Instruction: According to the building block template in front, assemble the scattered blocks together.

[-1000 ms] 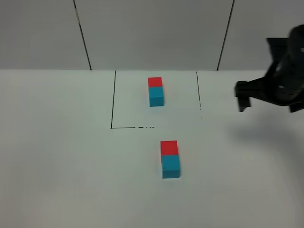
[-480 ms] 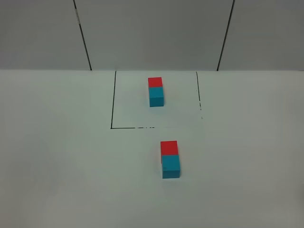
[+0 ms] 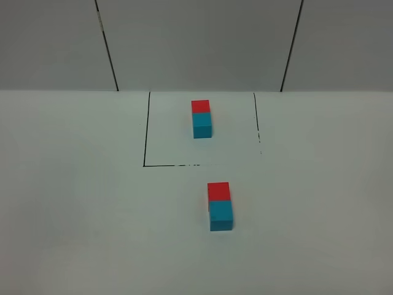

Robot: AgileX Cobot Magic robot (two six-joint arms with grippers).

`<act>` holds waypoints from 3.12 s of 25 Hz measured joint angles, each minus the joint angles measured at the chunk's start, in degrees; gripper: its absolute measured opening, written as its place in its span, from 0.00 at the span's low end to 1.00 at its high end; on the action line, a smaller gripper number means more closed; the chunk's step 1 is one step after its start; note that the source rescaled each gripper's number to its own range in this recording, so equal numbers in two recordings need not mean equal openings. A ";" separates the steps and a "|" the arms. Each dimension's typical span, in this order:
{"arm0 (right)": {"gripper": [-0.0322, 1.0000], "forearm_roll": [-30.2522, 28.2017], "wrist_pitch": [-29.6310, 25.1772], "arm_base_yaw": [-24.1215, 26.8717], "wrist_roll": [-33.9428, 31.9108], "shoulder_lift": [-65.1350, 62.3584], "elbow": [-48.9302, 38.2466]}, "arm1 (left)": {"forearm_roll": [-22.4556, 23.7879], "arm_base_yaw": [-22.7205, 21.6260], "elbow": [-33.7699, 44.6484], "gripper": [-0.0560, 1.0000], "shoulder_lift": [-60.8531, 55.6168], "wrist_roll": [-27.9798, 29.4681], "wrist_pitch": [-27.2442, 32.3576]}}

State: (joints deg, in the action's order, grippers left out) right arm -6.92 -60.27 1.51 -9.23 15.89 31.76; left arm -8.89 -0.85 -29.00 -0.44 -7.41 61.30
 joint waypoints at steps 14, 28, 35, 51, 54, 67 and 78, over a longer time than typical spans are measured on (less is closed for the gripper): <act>1.00 2.41 -0.32 0.00 1.45 -16.32 -2.99 | 0.00 0.00 0.00 0.71 0.00 0.00 0.00; 1.00 2.82 -0.32 -3.04 1.90 -16.32 -2.99 | 0.00 0.00 0.00 0.71 0.00 -0.06 0.00; 1.00 2.82 -0.32 -3.04 1.90 -16.32 -2.99 | 0.00 0.00 0.00 0.71 0.00 -0.06 0.00; 1.00 3.15 -0.32 -3.04 2.61 -16.32 -2.99 | 0.00 0.00 0.00 0.71 0.00 -0.06 0.00; 1.00 4.71 -0.32 -3.04 4.37 -16.32 -2.99 | 0.00 0.00 0.00 0.71 0.00 -0.06 0.00; 1.00 5.62 -0.32 -3.04 6.04 -16.32 -3.05 | 0.00 0.00 0.00 0.71 0.00 -0.01 0.00; 1.00 5.62 -0.32 -3.04 6.20 -16.32 -3.05 | 0.00 0.00 0.00 0.71 0.00 -0.01 0.00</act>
State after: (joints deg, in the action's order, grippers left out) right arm -1.30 -60.59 -1.53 -3.03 -0.43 28.71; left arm -8.89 -0.85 -29.00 -0.44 -7.41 61.30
